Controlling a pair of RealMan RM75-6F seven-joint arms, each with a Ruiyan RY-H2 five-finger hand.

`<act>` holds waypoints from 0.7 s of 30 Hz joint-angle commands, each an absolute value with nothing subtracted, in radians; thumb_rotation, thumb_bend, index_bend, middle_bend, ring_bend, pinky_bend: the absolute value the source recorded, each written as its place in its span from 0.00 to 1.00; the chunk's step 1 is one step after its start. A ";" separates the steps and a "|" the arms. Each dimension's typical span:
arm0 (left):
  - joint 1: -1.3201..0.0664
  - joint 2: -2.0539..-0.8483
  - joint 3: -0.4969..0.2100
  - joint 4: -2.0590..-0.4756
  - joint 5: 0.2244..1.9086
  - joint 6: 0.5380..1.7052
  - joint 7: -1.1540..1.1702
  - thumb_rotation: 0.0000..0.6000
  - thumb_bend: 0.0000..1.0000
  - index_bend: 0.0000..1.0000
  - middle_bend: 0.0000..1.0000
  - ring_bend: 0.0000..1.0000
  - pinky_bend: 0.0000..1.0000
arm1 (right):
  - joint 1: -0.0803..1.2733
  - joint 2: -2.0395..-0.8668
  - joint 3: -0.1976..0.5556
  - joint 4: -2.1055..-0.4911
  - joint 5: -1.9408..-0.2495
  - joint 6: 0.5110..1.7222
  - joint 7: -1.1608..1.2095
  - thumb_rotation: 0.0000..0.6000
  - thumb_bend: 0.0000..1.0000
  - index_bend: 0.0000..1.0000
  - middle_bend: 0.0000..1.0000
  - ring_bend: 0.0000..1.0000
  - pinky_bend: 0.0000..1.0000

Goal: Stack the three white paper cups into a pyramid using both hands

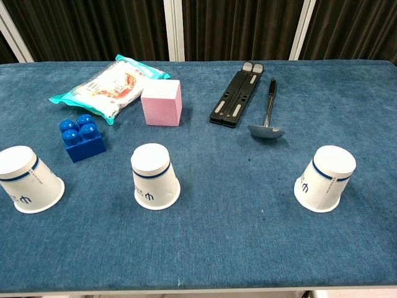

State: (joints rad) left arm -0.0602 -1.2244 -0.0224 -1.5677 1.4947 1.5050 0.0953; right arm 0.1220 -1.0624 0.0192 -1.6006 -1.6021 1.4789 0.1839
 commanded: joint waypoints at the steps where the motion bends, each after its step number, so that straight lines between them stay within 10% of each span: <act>1: -0.057 -1.227 -0.032 -1.566 1.483 1.513 0.109 1.00 0.15 0.13 0.12 0.06 0.01 | 0.123 -1.062 0.023 -1.604 -1.599 1.479 0.180 1.00 0.37 0.00 0.00 0.00 0.00; 21: -0.152 -1.189 0.025 -1.625 1.577 1.337 -0.039 1.00 0.14 0.20 0.12 0.06 0.01 | 0.123 -1.049 0.033 -1.605 -1.606 1.494 0.189 1.00 0.37 0.00 0.00 0.00 0.00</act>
State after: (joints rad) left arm -0.1163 -1.1963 0.0051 -1.6137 1.5472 1.3893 0.0038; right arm 0.1233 -1.0492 0.0330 -1.6063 -1.6056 1.4937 0.1885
